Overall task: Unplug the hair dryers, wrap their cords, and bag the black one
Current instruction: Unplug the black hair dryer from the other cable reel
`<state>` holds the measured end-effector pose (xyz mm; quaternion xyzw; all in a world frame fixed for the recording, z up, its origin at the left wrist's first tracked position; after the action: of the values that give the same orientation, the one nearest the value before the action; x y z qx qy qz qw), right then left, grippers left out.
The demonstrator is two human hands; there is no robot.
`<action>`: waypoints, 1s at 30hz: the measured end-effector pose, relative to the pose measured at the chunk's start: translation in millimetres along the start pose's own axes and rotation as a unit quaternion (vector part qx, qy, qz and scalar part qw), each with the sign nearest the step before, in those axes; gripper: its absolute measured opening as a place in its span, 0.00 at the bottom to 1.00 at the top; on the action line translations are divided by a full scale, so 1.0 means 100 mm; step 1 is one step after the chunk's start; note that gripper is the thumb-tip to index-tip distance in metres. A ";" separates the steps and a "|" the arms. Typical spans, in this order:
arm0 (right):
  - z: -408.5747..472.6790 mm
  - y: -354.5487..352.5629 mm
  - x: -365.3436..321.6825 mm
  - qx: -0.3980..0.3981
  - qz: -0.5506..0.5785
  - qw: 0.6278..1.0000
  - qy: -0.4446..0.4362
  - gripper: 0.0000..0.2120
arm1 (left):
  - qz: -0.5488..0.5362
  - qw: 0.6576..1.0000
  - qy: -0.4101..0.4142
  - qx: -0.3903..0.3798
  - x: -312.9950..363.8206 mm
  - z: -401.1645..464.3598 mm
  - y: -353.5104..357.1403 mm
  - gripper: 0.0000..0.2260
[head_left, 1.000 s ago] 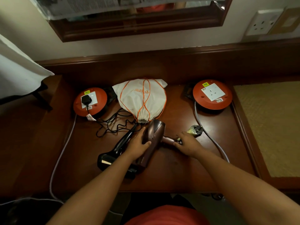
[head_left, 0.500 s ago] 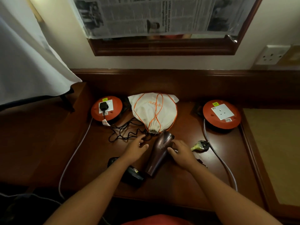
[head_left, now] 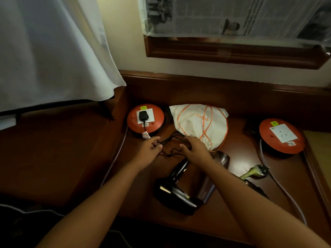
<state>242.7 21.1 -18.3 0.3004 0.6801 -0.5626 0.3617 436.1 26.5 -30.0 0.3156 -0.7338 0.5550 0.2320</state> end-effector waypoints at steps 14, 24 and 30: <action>1.31 0.85 -0.46 0.000 -0.033 0.999 -0.013 0.21 | 0.040 0.997 0.034 0.055 -0.39 1.21 -0.69 0.20; 2.04 1.20 -0.07 -0.057 -0.045 0.997 -0.032 0.19 | 0.118 0.988 0.025 0.101 -0.73 1.84 -0.60 0.25; 2.34 1.33 -0.02 -0.081 -0.069 0.991 -0.084 0.20 | 0.154 0.981 0.016 0.117 -0.91 2.03 -0.52 0.26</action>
<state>388.5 -184.1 -114.2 0.1737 0.7099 -0.5522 0.4010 538.5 -158.8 -114.6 0.2148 -0.6996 0.6714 0.1164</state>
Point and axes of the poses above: each hand's wrist, its own z-axis towards the middle knuckle, its own y-axis out of the palm, x = y × z, the point moved 5 cm from there along z, towards the middle knuckle, and after that the axes turned 14 degrees about z, right-handed, at the moved point
